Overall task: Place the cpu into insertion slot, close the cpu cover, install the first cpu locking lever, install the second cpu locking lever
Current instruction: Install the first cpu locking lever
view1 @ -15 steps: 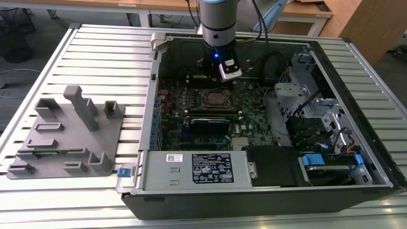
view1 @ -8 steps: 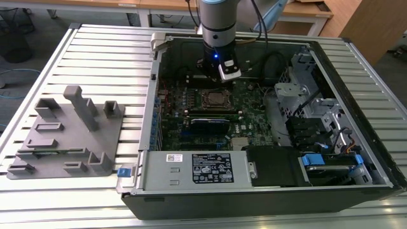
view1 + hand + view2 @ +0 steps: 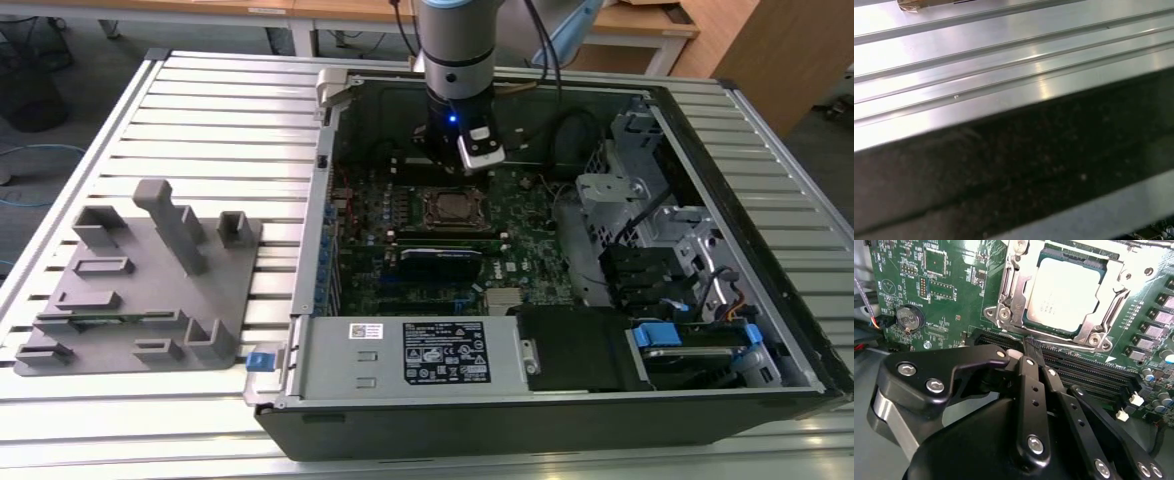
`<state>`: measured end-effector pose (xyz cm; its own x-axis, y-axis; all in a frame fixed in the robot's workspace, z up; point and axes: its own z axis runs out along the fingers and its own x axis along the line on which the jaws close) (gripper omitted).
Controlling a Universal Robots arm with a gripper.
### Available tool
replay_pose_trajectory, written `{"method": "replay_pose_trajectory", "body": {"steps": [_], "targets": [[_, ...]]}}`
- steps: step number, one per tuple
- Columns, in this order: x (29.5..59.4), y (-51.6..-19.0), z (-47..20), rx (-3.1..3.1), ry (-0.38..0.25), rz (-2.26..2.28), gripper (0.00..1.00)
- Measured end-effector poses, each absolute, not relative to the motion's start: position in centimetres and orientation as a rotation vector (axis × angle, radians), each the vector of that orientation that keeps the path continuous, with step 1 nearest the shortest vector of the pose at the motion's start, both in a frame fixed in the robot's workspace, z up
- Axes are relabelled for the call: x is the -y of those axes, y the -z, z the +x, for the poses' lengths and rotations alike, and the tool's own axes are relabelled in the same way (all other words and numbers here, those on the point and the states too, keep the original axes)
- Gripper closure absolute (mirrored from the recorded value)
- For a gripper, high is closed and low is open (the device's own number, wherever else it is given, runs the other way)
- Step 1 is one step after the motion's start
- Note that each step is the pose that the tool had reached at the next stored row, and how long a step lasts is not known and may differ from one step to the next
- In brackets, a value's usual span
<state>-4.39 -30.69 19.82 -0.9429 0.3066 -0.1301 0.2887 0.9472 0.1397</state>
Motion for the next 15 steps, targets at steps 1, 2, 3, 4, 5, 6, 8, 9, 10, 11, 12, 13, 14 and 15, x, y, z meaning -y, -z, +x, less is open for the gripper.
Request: {"method": "replay_pose_trajectory", "body": {"steps": [1, 2, 3, 4, 5, 6, 8, 9, 10, 11, 12, 13, 14, 15], "targets": [[30.69, -19.79, -4.39, -2.95, -0.174, 0.456, 0.89], [30.69, -19.77, -4.39, -2.95, -0.17, 0.458, 0.89], [30.69, -19.75, -4.39, -2.949, -0.165, 0.46, 0.89], [30.69, -19.73, -4.39, -2.948, -0.16, 0.462, 0.89], [30.69, -19.71, -4.39, -2.948, -0.156, 0.463, 0.89], [30.69, -19.68, -4.39, -2.947, -0.155, 0.464, 0.89], [30.7, -19.62, -4.4, -2.947, -0.153, 0.466, 0.89], [30.7, -19.59, -4.4, -2.946, -0.153, 0.466, 0.89], [30.7, -19.57, -4.4, -2.946, -0.153, 0.467, 0.89], [30.7, -19.55, -4.4, -2.946, -0.153, 0.468, 0.89], [30.69, -19.53, -4.4, -2.946, -0.153, 0.468, 0.89], [30.69, -19.51, -4.4, -2.945, -0.154, 0.469, 0.89], [30.69, -19.5, -4.38, -2.945, -0.153, 0.47, 0.89], [30.7, -19.5, -4.35, -2.945, -0.153, 0.471, 0.89]]}}
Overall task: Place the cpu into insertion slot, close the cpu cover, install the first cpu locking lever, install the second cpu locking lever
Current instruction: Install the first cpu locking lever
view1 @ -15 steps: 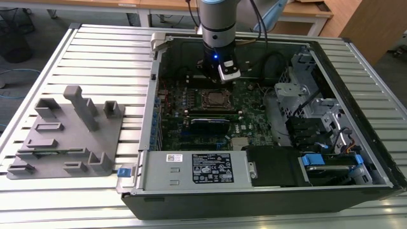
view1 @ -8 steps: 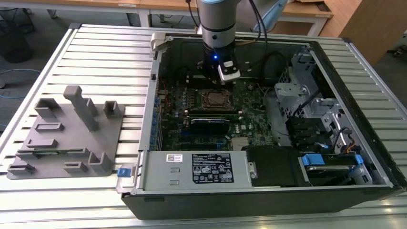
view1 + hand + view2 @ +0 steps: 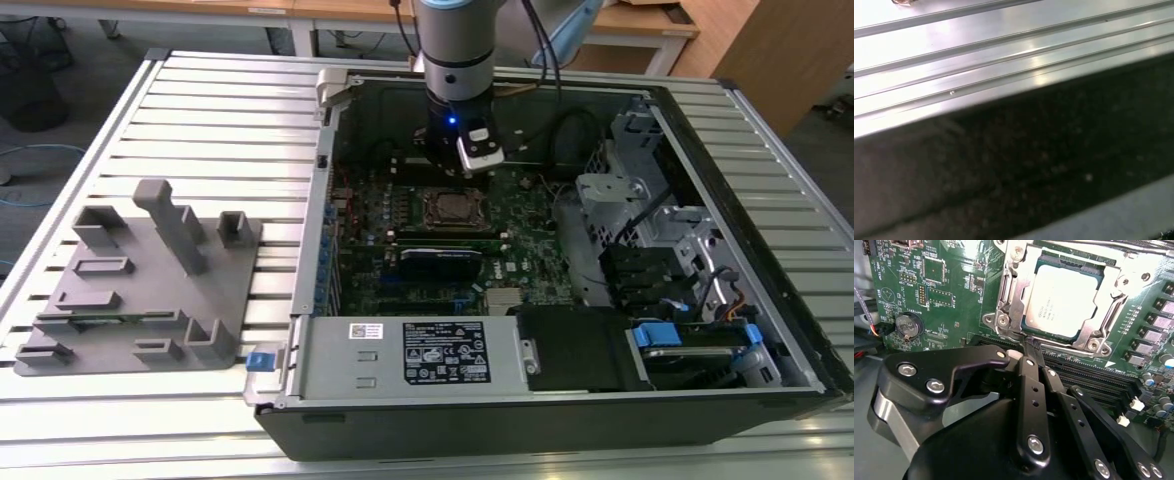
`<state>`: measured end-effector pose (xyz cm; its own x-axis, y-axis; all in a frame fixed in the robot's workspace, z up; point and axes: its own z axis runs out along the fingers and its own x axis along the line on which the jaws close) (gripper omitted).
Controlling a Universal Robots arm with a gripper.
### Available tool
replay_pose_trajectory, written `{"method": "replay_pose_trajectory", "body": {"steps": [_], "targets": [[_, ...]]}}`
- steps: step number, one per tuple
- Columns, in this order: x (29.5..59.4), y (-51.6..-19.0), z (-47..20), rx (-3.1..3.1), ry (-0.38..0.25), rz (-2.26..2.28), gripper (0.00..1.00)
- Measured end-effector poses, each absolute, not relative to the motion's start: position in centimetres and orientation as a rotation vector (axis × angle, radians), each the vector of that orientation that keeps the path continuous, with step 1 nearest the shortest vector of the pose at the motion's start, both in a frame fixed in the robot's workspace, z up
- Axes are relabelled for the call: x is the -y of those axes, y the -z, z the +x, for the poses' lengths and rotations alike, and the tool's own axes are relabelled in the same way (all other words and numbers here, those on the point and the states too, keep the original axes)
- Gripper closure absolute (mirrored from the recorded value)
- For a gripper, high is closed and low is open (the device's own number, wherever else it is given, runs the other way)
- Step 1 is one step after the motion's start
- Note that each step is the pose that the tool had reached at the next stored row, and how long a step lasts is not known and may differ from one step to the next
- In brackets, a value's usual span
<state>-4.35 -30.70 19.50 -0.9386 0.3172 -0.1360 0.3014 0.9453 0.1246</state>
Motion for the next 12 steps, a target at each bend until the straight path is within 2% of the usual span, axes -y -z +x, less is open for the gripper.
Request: {"method": "replay_pose_trajectory", "body": {"steps": [8, 12], "targets": [[30.69, -19.46, -3.99, -2.945, -0.16, 0.474, 0.89], [30.69, -19.46, -3.93, -2.946, -0.185, 0.476, 0.89]]}}
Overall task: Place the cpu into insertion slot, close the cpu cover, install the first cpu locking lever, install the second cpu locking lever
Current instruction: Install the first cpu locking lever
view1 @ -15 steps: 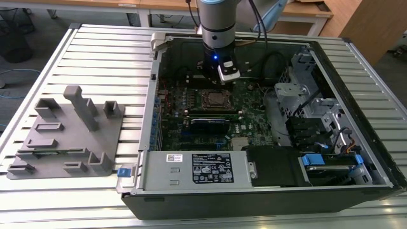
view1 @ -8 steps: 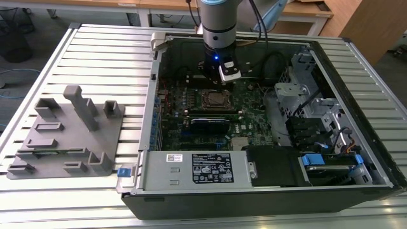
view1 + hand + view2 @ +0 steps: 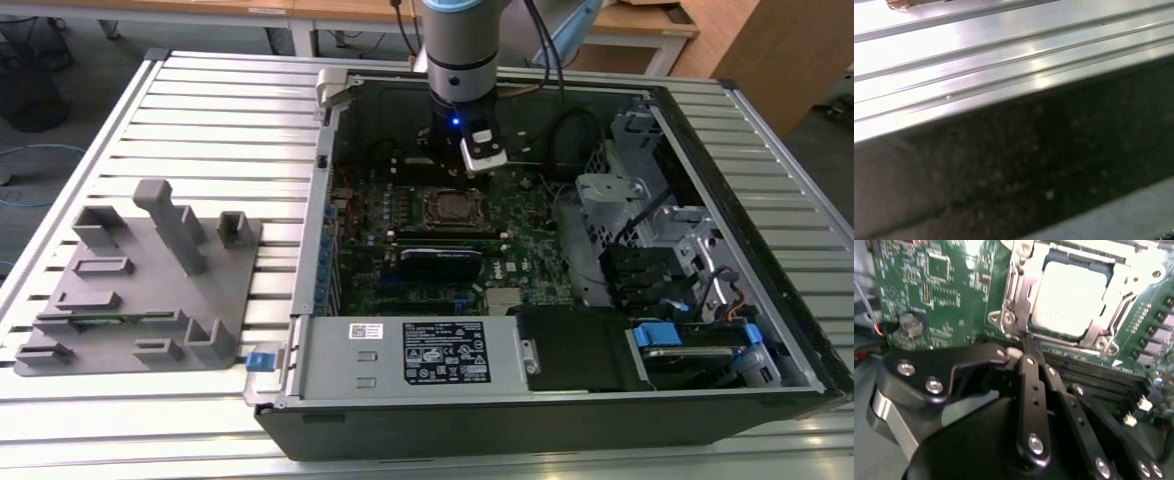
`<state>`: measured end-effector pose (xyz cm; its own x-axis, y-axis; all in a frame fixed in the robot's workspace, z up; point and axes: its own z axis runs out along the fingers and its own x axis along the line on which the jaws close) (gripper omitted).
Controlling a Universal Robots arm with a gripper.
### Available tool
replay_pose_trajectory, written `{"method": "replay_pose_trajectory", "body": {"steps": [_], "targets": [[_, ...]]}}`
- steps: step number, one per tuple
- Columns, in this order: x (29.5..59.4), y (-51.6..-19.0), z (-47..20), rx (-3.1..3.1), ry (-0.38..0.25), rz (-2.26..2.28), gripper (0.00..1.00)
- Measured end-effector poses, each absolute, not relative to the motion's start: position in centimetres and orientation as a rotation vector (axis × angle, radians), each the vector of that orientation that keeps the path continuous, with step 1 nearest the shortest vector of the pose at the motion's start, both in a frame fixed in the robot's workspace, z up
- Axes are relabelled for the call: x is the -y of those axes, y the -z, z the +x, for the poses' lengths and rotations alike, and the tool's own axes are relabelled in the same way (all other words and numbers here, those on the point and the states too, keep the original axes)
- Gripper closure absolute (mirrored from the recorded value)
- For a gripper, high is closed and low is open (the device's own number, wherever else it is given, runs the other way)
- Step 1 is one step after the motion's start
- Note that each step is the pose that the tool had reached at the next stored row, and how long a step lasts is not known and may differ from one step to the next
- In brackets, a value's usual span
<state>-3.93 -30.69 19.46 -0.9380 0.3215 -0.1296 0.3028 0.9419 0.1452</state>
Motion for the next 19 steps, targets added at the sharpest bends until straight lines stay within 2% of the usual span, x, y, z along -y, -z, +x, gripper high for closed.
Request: {"method": "replay_pose_trajectory", "body": {"steps": [13, 19], "targets": [[30.7, -22.0, -3.9, -2.946, -0.19, 0.477, 0.89], [30.7, -22.1, -3.9, -2.946, -0.19, 0.477, 0.89]]}}
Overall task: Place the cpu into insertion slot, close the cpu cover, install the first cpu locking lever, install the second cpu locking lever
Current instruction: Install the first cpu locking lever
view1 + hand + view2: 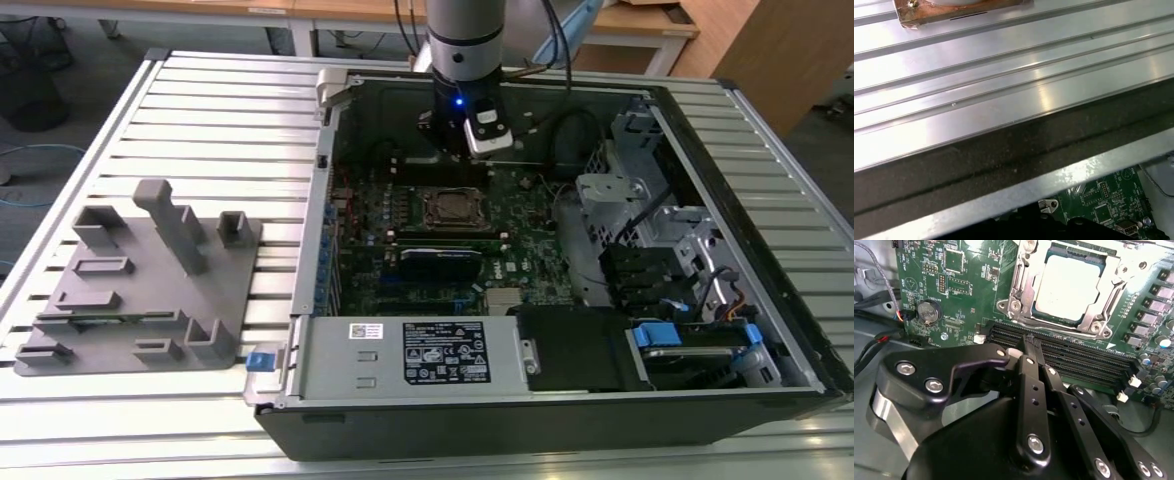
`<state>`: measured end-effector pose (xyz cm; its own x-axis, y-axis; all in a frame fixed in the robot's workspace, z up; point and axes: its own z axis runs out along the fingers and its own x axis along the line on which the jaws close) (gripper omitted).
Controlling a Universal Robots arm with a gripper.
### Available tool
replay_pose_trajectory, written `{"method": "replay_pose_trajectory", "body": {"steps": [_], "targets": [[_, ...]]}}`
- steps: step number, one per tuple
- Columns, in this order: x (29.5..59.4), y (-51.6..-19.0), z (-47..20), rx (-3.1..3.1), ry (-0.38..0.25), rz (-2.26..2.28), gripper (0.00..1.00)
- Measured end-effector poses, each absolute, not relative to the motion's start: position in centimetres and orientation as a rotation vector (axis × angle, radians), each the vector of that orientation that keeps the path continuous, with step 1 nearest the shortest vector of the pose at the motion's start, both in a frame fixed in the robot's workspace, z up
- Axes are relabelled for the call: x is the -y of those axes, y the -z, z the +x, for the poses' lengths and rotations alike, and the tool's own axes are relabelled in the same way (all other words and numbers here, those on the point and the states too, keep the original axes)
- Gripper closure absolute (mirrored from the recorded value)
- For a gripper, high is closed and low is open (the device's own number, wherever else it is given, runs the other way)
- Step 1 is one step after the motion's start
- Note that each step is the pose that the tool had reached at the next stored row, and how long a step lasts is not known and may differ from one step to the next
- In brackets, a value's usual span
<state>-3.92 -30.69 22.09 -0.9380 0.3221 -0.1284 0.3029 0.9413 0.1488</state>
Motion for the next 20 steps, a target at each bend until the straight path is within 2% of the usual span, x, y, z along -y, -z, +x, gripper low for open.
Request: {"method": "replay_pose_trajectory", "body": {"steps": [20], "targets": [[30.69, -23.0, -3.92, -2.946, -0.19, 0.477, 0.89]]}}
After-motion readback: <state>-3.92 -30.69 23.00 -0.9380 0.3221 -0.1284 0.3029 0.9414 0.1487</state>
